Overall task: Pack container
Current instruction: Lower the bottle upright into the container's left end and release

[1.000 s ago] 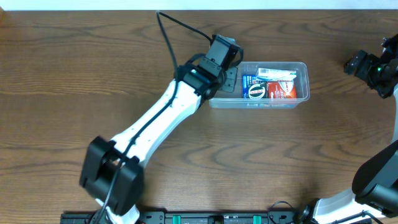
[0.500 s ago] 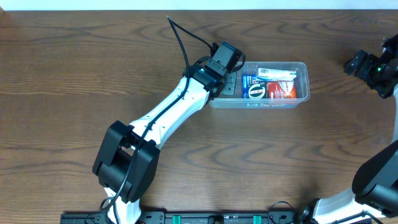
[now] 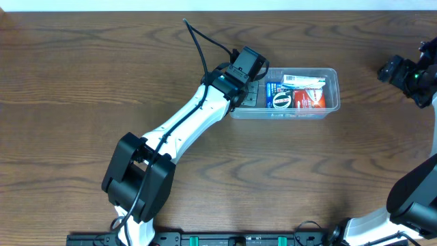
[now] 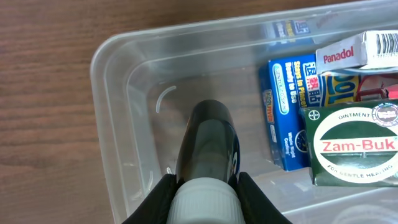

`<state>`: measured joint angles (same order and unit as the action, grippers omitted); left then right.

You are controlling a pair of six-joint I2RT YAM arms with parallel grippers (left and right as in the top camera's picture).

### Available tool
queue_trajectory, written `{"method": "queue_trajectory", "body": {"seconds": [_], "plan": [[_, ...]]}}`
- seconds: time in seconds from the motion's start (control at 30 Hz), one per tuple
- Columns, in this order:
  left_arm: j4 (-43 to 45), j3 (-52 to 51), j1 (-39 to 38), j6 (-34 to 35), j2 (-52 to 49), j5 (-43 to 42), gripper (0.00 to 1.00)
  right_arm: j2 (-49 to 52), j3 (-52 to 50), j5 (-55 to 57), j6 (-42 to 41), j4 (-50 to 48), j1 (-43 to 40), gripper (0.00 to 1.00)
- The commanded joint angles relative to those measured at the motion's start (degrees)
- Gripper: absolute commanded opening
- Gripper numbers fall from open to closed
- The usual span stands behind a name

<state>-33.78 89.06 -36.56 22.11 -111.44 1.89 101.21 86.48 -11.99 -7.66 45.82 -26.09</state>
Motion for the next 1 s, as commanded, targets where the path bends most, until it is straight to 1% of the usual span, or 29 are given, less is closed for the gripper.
{"method": "queue_trajectory", "body": {"seconds": [0.0,0.3,0.6,0.8,0.9,0.97], "plan": [[-0.24,0.04,-0.52,1.14,-0.68,-0.35,0.24,-0.48,0.44,-0.22,-0.61,0.09,-0.15,0.99],[-0.2,0.02,-1.14,1.14,-0.92,-0.26,0.24,-0.48,0.44,-0.22,-0.61,0.07,-0.15,0.99],[-0.04,0.02,-1.14,1.16,-4.39,-0.31,0.24,-0.48,0.44,-0.22,-0.61,0.09,-0.15,0.99],[0.68,0.02,-1.14,1.14,-4.63,-0.28,0.25,-0.48,0.44,-0.22,-0.61,0.07,-0.15,0.99],[0.94,0.02,-1.14,1.14,-4.63,-0.28,0.36,-0.48,0.44,-0.22,-0.61,0.07,-0.15,0.99],[1.11,0.02,-1.14,1.14,-4.63,-0.28,0.47,-0.48,0.44,-0.22,-0.61,0.09,-0.15,0.99]]}}
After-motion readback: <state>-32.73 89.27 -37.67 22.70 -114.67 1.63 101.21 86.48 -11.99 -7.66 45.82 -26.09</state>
